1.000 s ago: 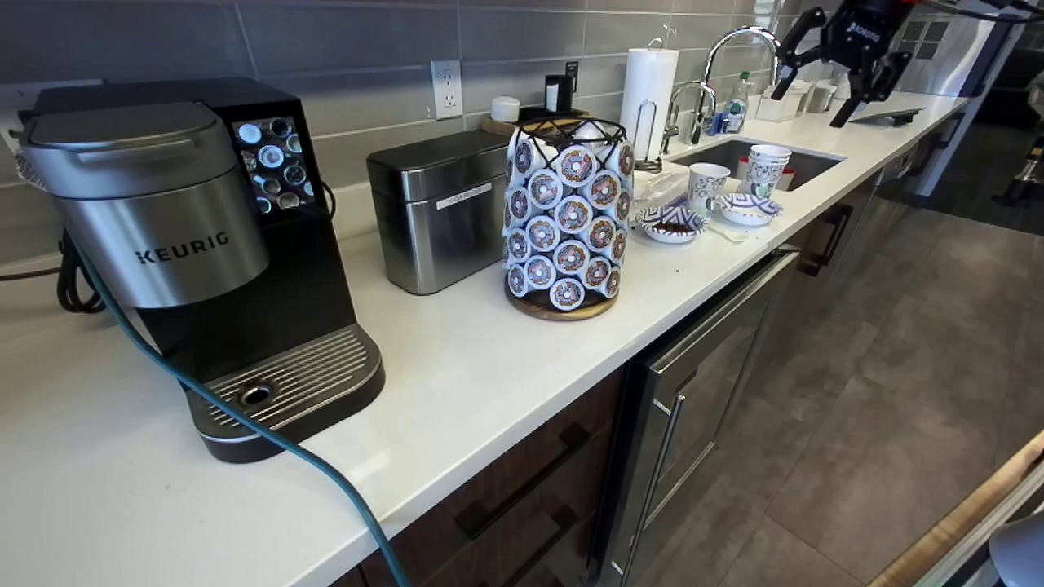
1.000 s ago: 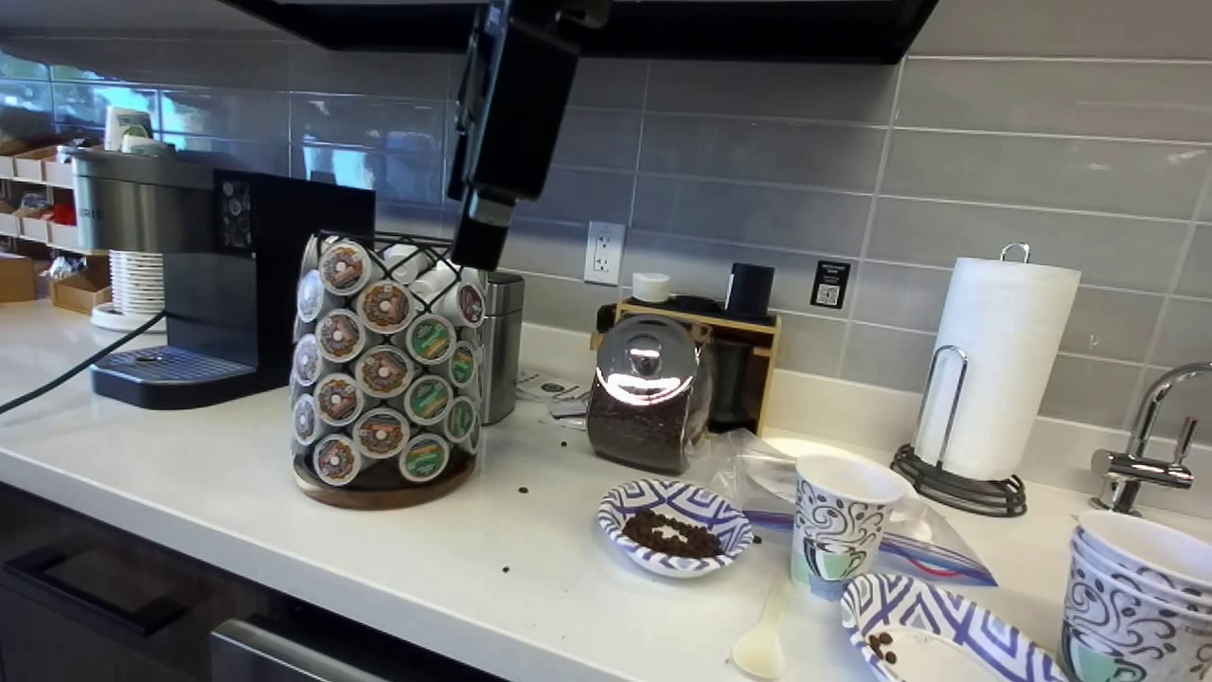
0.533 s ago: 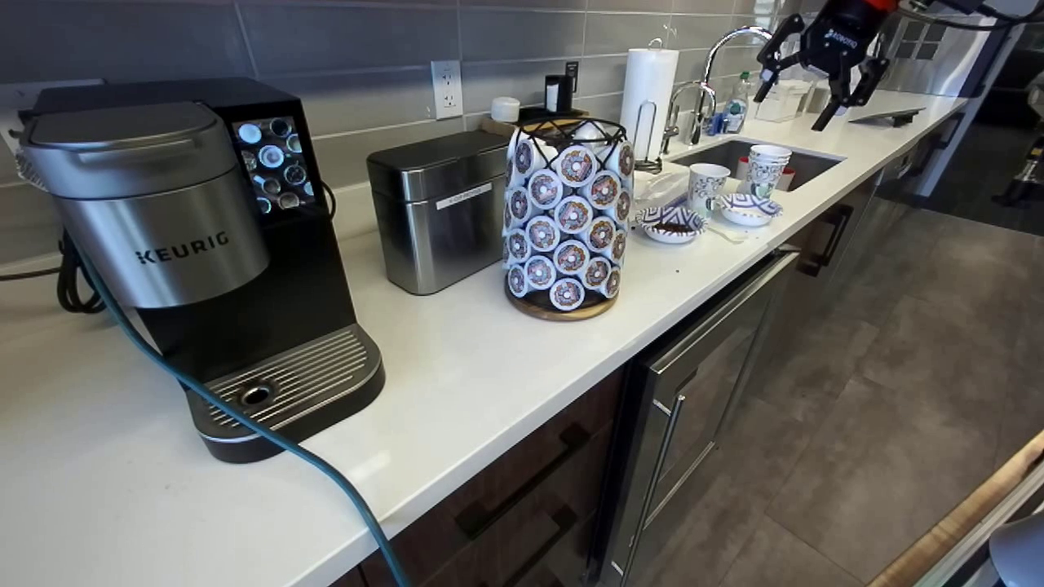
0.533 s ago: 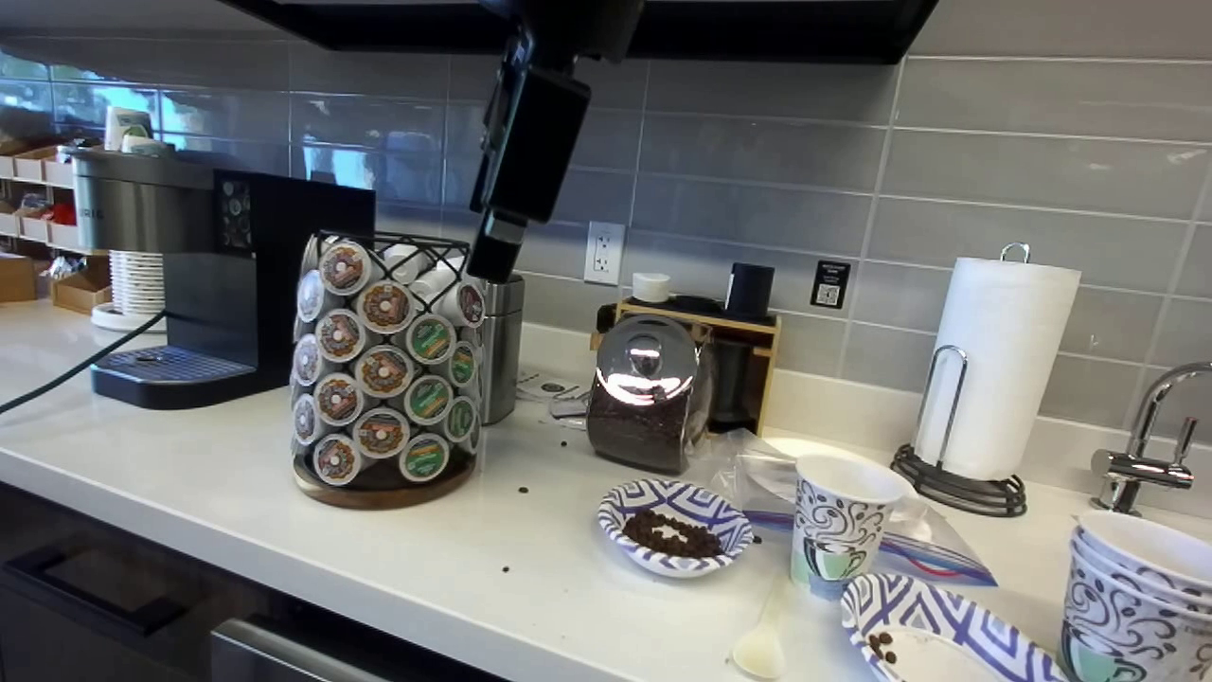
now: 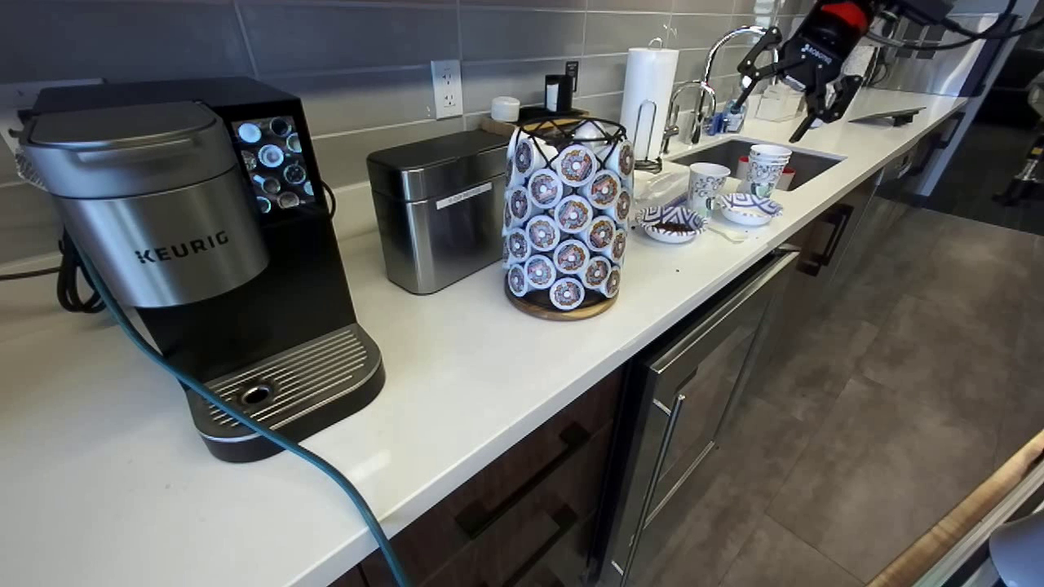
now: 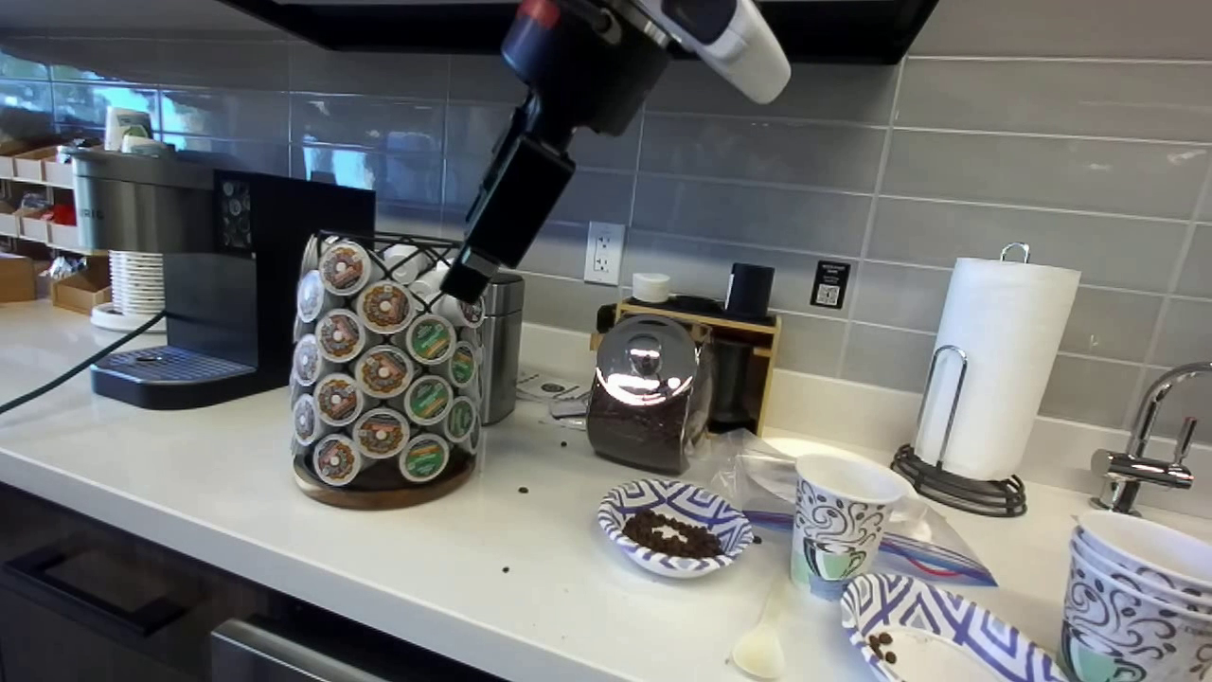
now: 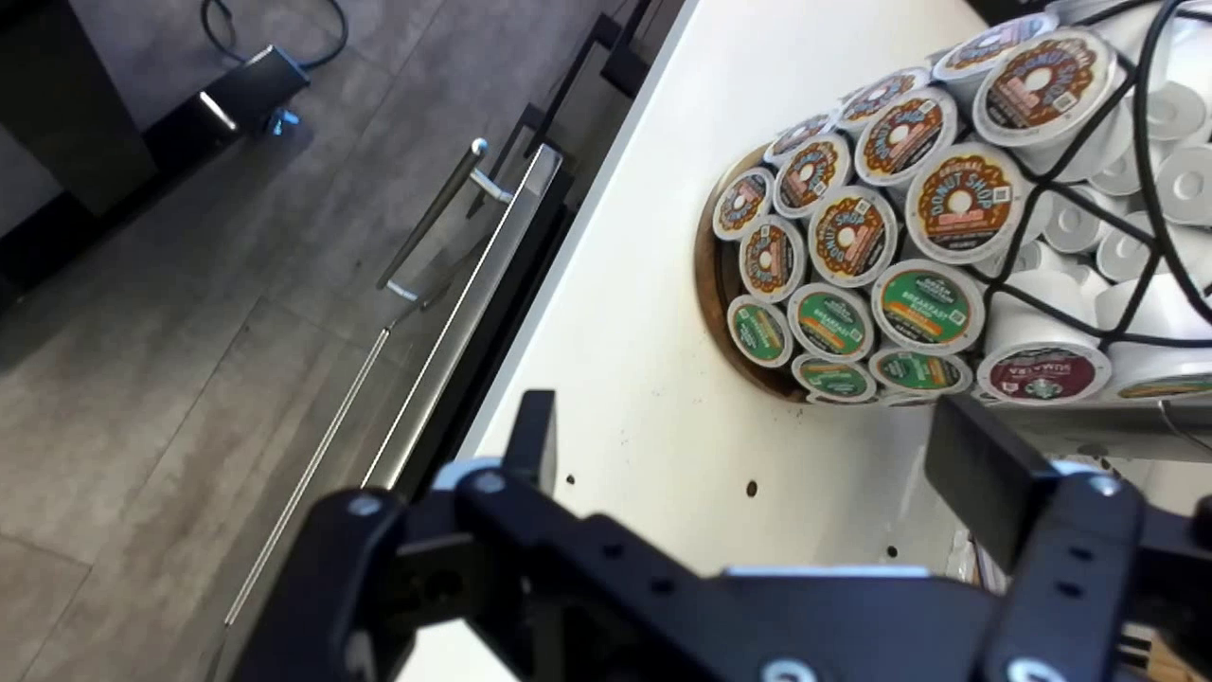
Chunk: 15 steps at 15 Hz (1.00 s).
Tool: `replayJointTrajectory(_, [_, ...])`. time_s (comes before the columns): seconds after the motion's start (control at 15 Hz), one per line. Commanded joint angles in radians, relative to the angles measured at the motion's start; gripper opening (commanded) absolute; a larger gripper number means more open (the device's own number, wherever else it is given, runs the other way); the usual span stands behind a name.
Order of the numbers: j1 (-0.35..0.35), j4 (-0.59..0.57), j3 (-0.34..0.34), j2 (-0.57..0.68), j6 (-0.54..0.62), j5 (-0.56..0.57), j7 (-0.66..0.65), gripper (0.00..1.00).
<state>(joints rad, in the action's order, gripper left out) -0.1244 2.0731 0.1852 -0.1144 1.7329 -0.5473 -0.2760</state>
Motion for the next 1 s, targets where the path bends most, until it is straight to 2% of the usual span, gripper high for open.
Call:
replayJointTrajectory(0.0, [-0.020, -0.159, 0.002, 0.162, -0.125, -0.056, -0.087, 1.00])
replayJointTrajectory(0.27, [-0.022, -0.272, -0.009, 0.282, -0.150, -0.106, -0.203, 1.00])
replayJointTrajectory(0.73, [-0.020, -0.402, -0.041, 0.429, -0.240, -0.345, -0.326, 1.00])
replayJointTrajectory(0.93, [-0.009, -0.377, -0.042, 0.412, -0.213, -0.325, -0.299, 1.00])
